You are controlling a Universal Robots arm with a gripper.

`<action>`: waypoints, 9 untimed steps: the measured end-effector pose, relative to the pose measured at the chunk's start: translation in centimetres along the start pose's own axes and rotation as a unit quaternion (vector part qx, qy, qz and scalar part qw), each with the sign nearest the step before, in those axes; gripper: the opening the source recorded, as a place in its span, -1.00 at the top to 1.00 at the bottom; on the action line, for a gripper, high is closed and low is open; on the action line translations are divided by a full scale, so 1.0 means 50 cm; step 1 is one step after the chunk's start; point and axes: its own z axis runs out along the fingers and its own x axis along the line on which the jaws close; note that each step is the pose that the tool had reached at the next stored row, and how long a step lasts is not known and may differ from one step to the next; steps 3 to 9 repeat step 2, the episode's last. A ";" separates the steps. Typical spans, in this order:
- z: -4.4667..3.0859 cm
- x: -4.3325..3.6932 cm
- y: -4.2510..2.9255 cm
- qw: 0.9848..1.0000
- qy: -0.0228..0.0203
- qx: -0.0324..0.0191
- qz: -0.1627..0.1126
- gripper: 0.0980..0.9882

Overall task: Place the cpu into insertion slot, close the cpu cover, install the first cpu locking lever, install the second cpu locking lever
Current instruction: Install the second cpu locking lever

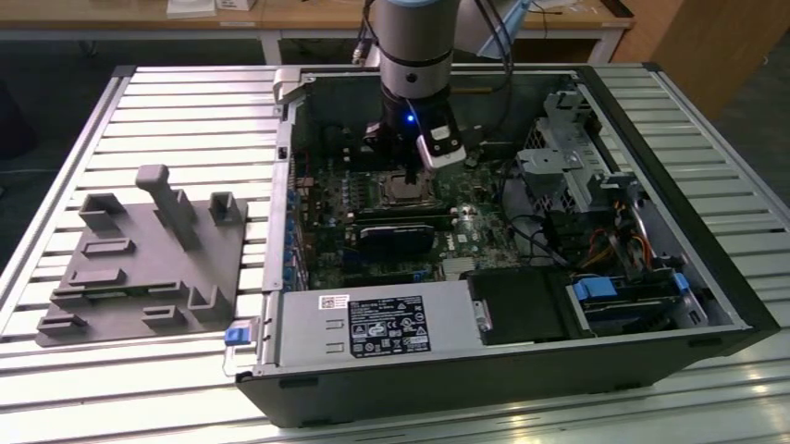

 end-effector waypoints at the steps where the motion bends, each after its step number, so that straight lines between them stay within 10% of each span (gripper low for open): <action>1: 0.000 0.000 0.000 1.000 0.000 0.000 0.000 0.98; 9: 0.000 0.000 0.000 1.000 0.000 0.000 0.000 0.98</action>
